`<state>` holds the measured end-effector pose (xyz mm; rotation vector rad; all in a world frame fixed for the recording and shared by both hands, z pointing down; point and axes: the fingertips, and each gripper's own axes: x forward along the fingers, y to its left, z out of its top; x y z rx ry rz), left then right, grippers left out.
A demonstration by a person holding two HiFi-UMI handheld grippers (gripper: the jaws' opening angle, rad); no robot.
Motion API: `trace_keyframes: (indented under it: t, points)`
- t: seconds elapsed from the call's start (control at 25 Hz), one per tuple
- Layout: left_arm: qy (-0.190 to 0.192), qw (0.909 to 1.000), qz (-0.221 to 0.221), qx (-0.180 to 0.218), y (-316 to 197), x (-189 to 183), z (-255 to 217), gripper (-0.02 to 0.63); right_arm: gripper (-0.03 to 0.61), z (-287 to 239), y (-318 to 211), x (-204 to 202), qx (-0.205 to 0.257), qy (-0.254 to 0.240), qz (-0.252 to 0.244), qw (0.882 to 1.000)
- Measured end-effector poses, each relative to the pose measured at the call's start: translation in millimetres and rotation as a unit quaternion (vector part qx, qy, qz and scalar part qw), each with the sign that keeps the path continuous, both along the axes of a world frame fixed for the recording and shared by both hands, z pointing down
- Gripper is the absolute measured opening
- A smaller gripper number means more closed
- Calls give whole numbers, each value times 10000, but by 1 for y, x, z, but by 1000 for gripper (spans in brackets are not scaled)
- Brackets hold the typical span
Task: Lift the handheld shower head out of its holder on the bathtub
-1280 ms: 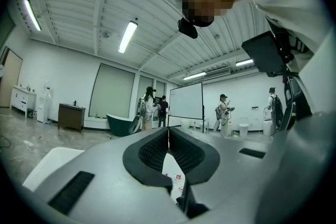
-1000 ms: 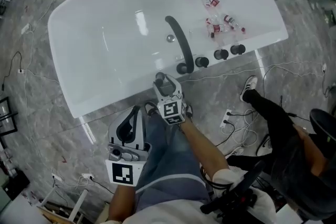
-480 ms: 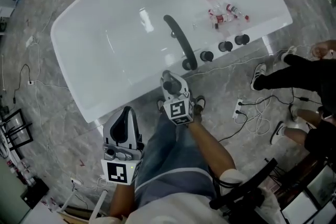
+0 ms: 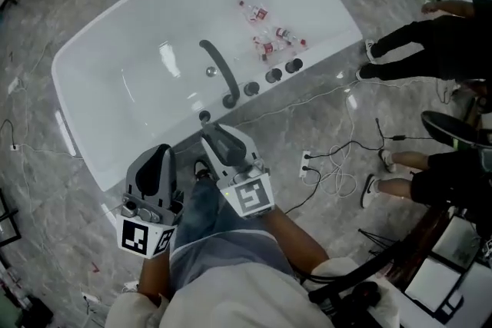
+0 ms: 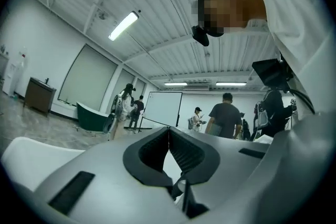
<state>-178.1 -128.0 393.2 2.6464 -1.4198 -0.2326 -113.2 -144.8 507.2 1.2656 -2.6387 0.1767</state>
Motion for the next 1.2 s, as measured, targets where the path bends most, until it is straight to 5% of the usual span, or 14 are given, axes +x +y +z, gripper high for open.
trace_keyframes:
  t: [0.24, 0.44, 0.68, 1.2]
  points:
    - [216, 9984, 390, 342, 70, -39, -112, 18, 138, -165, 77, -18, 177, -695, 494, 9962]
    - [597, 9925, 620, 864, 122, -67, -203, 18, 138, -265, 134, -28, 291, -813, 743, 9935]
    - [836, 9873, 582, 1217, 163, -99, -250, 18, 138, -307, 171, -46, 547, -928, 939, 9897]
    - [998, 9828, 560, 1446, 201, -83, -267, 18, 138, -351, 208, -28, 963, -1133, 863, 9851]
